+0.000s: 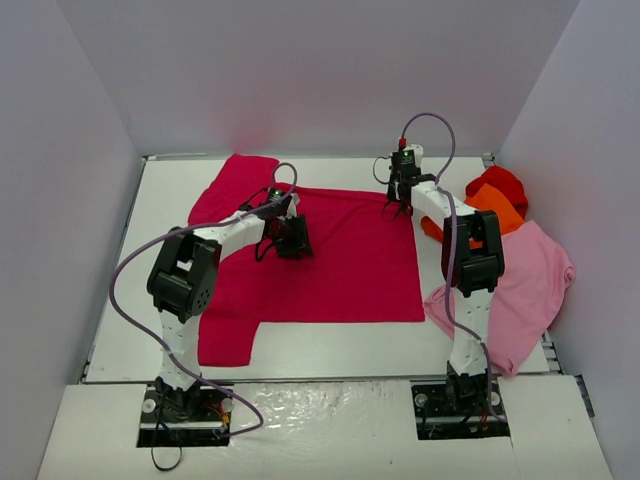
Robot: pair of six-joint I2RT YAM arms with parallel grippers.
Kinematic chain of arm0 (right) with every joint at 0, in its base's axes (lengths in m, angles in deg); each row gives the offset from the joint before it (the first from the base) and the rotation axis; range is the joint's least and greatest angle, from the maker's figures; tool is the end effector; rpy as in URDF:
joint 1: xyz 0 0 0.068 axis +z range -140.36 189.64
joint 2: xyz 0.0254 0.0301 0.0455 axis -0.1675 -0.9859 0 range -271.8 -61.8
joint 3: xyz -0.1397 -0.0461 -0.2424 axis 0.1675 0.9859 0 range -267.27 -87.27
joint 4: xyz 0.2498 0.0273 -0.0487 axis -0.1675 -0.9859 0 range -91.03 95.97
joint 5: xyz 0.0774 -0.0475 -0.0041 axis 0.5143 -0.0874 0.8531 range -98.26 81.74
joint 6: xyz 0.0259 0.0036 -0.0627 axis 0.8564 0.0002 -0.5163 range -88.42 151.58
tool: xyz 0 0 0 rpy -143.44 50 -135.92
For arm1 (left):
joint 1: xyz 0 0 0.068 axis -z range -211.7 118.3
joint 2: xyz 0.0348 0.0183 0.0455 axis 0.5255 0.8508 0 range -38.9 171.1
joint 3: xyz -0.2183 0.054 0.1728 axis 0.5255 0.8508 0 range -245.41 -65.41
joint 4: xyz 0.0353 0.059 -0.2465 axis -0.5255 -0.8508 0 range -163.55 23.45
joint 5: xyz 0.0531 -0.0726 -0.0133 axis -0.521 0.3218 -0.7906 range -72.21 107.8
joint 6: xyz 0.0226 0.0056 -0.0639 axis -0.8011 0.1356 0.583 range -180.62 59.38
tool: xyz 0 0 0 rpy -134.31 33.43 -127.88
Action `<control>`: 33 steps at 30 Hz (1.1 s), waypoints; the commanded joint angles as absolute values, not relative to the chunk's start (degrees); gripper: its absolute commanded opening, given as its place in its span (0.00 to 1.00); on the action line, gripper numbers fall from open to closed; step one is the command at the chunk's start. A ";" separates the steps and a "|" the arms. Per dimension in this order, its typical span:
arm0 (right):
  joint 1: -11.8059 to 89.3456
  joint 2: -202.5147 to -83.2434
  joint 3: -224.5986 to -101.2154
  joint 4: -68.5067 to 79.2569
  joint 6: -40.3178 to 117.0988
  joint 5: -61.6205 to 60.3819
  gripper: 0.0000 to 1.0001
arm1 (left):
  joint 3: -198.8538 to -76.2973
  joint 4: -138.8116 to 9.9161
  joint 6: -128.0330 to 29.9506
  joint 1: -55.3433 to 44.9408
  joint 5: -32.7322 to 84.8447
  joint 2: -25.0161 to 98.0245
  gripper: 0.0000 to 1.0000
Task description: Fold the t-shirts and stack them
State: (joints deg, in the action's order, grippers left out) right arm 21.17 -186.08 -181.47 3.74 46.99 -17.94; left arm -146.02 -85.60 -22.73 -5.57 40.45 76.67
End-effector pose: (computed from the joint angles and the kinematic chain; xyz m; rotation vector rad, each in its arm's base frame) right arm 0.5113 0.0949 0.2045 0.1712 2.1206 0.0976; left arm 0.3877 -0.2137 0.1732 -0.1007 2.6712 -0.9125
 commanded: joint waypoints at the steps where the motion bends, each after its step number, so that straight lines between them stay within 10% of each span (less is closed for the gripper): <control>1: 21.30 -184.82 -181.94 4.11 49.95 -14.15 0.00 | -149.25 -86.09 -23.62 -6.12 40.47 75.34 0.39; 33: 23.44 -204.54 -205.85 4.87 46.16 -18.77 0.00 | -146.00 -84.66 -23.44 -7.00 40.73 73.28 0.39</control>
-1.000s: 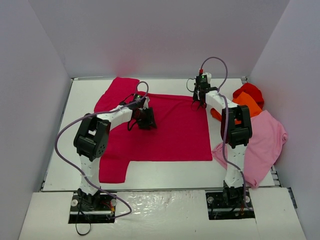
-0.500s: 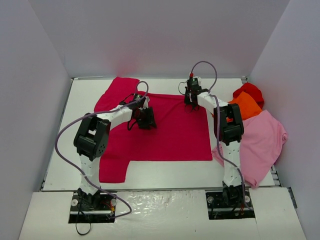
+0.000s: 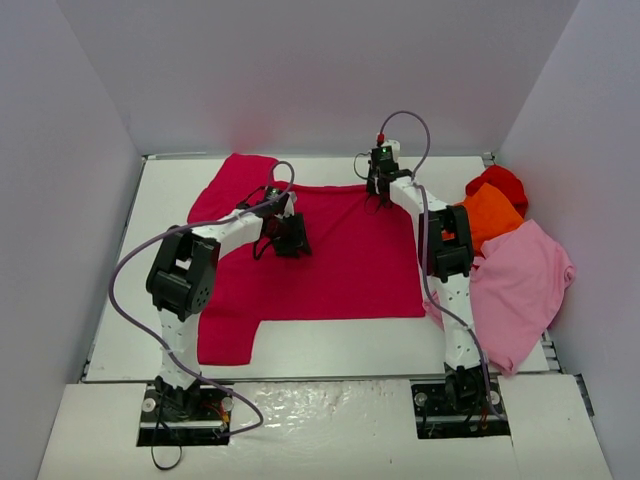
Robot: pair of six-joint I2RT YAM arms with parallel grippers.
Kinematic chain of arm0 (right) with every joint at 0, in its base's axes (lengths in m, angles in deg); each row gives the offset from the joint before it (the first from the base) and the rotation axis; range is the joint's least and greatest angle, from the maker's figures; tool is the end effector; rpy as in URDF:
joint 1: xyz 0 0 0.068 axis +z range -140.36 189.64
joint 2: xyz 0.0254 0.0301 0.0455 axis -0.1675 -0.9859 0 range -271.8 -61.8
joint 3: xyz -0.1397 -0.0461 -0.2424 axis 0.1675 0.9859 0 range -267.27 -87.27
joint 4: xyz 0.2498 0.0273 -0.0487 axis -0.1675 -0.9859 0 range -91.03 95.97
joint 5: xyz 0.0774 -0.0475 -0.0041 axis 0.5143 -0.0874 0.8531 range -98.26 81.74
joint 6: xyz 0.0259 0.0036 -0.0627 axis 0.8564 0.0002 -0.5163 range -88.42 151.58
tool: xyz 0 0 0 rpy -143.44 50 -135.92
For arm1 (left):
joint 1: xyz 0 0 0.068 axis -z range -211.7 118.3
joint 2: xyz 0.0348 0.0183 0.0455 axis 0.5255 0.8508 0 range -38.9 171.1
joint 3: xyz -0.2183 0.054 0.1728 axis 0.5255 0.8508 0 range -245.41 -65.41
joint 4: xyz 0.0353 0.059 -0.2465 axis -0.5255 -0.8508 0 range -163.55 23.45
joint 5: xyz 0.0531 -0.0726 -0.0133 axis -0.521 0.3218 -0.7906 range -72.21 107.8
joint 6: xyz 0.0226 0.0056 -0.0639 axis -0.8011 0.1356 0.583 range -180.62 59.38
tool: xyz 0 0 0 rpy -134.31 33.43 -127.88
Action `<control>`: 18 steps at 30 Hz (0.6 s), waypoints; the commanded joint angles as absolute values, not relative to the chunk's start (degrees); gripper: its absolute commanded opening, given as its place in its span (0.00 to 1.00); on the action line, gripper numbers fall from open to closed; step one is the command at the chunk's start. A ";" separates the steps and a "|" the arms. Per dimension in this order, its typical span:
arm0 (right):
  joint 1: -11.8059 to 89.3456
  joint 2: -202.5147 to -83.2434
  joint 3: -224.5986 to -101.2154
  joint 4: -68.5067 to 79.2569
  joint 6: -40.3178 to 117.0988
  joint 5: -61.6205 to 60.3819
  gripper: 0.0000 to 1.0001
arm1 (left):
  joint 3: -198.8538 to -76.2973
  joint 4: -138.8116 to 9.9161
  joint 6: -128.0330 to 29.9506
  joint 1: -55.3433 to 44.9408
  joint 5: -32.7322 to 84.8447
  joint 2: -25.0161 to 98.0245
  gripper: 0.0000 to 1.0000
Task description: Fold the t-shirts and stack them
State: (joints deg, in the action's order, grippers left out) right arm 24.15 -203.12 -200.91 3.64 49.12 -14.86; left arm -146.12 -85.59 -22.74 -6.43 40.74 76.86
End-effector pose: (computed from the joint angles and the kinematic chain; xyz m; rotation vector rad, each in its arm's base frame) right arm 0.5683 0.1406 0.1632 0.1254 2.0946 0.2179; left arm 0.3912 -0.2083 0.1724 -0.1186 2.6691 -0.9135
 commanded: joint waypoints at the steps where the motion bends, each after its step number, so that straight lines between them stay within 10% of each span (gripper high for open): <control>1: 23.44 -204.87 -206.77 5.52 45.90 -18.69 0.00 | -145.97 -84.66 -23.51 -7.04 40.73 73.37 0.39; 10: 22.14 -211.28 -216.39 15.01 50.24 -14.22 0.00 | -145.37 -84.76 -24.09 -7.57 41.35 73.79 0.40; 18: 21.33 -197.99 -191.84 42.49 58.52 -6.20 0.00 | -141.29 -80.06 -25.07 -7.71 38.38 67.06 0.39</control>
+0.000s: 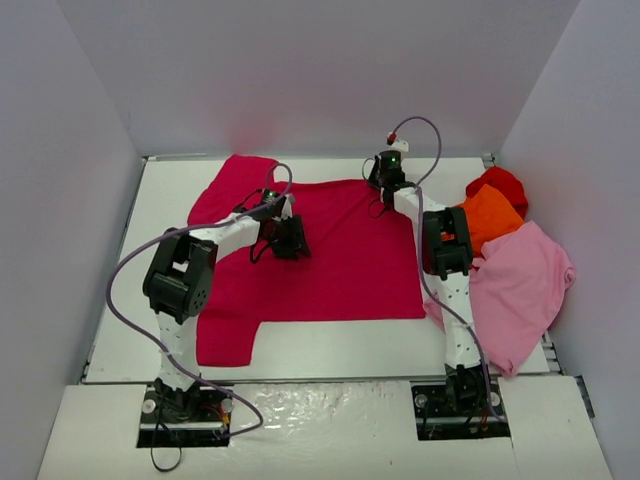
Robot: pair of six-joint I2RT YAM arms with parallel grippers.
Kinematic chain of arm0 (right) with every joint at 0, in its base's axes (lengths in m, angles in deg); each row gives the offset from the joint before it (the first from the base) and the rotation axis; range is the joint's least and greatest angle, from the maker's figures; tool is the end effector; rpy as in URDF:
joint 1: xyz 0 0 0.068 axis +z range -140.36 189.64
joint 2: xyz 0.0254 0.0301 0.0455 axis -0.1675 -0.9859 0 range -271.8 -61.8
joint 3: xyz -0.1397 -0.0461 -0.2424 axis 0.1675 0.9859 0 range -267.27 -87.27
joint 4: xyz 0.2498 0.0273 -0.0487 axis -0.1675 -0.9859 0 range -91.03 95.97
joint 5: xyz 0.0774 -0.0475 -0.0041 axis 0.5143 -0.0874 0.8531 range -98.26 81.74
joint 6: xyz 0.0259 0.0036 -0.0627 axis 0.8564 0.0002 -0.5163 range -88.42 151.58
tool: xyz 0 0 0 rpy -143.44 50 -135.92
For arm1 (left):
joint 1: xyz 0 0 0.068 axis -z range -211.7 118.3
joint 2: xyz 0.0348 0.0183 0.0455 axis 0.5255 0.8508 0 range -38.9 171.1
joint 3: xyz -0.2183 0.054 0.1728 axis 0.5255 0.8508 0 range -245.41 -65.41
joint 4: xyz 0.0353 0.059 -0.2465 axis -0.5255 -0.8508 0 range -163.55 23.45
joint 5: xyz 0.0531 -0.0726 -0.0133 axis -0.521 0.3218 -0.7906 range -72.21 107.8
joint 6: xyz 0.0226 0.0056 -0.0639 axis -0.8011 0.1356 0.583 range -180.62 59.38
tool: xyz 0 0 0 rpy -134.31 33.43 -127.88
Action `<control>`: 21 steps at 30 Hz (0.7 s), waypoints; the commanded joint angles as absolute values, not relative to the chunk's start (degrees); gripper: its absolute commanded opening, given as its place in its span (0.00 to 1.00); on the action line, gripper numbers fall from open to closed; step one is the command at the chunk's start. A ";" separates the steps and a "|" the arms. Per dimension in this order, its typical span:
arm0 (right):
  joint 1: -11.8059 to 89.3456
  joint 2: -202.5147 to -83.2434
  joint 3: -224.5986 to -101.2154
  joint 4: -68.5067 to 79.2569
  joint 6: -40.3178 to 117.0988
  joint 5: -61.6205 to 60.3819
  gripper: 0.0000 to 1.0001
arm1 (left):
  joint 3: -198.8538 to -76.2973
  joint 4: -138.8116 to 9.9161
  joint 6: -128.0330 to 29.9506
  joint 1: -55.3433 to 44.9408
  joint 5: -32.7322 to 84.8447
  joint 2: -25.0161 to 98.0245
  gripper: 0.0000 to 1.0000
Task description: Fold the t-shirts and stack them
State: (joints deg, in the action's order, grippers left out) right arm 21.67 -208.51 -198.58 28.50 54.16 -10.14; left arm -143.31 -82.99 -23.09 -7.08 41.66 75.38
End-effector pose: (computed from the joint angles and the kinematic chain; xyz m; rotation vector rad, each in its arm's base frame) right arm 0.5920 0.1243 0.1461 0.1905 1.8035 0.4016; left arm 0.3872 -0.2018 0.1720 -0.1104 2.6450 -0.9365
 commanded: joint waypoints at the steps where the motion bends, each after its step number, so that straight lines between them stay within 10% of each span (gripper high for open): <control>1: 21.33 -196.39 -191.38 42.36 58.63 -6.08 0.00 | -140.56 -78.99 -25.57 -7.71 37.66 65.30 0.39; 11: 23.42 -163.67 -178.13 5.64 51.84 -15.01 0.73 | -142.66 -95.03 -34.10 -7.82 26.75 48.06 0.55; 21: 32.58 -146.53 -154.97 -5.67 57.62 -6.62 0.70 | -127.53 -107.06 -28.98 -8.39 23.78 39.91 0.53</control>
State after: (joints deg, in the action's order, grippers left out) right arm 26.31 -146.74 -166.47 2.42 54.78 -9.12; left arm -131.92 -99.19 -31.64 -7.77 26.90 43.91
